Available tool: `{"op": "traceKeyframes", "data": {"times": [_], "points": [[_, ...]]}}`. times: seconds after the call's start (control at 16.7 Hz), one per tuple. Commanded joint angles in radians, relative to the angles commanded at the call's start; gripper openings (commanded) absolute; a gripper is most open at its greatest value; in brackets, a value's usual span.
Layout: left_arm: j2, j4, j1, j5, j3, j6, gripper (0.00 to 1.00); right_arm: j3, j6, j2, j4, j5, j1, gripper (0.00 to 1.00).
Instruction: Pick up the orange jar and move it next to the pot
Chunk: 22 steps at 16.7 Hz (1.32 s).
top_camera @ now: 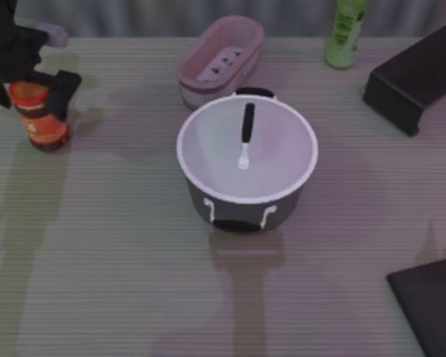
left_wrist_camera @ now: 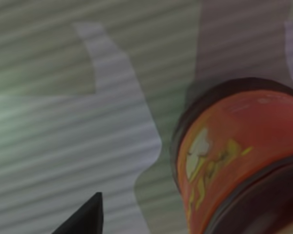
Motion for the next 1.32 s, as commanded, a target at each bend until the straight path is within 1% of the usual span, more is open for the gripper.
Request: {"op": "traceKeyframes", "data": {"times": [0.12, 0.9, 0.96, 1.32], "points": [[0.0, 0.0, 0.0, 0.0, 0.0, 0.0, 1.0, 0.0, 0.0, 0.0, 0.0, 0.0, 0.0, 1.0], [0.0, 0.0, 0.0, 0.0, 0.0, 0.0, 0.02, 0.0, 0.0, 0.0, 0.0, 0.0, 0.0, 1.0], [0.0, 0.0, 0.0, 0.0, 0.0, 0.0, 0.0, 0.0, 0.0, 0.0, 0.0, 0.0, 0.0, 1.0], [0.0, 0.0, 0.0, 0.0, 0.0, 0.0, 0.0, 0.0, 0.0, 0.0, 0.0, 0.0, 0.0, 1.0]]}}
